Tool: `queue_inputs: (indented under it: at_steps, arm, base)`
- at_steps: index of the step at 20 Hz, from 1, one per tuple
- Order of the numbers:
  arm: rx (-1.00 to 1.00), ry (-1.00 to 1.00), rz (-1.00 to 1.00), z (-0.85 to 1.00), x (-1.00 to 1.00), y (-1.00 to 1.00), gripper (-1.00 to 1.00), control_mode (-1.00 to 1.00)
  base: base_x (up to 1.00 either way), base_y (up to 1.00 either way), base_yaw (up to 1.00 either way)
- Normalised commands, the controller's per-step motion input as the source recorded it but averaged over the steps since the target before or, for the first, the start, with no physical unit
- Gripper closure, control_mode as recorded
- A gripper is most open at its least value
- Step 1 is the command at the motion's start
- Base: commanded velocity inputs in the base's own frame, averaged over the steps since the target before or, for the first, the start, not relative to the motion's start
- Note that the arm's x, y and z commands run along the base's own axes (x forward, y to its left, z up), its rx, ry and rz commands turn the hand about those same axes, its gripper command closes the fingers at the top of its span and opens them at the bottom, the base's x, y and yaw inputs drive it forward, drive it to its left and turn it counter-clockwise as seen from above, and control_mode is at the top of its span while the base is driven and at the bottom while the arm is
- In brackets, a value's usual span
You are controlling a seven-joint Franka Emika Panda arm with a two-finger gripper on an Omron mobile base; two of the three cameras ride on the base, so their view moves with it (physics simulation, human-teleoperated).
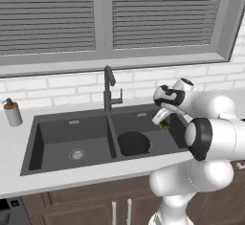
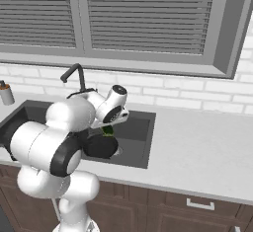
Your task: Pick the pan and sponge and place them into the sink. Then turn on the water.
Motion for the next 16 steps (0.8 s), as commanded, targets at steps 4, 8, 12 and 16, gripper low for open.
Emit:
queue_inputs:
  at_steps: [4,8,12,16]
  arm:
    - [0.02,-0.01,0.0,-0.51,0.18,0.33,1.0,-1.0]
    - [0.0,0.0,0.0,-0.63,0.3,0.42,1.0,-1.0]
    - [0.0,0.0,0.0,-0.57,0.39,0.37,1.0,-1.0]
    - [0.0,0.0,0.0,-0.65,0.29,0.16,1.0,-1.0]
  base:
    - [0.0,0.0,0.0]
    - [0.0,0.0,0.0]
    - [0.0,0.0,0.0]
    - [0.0,0.0,0.0]
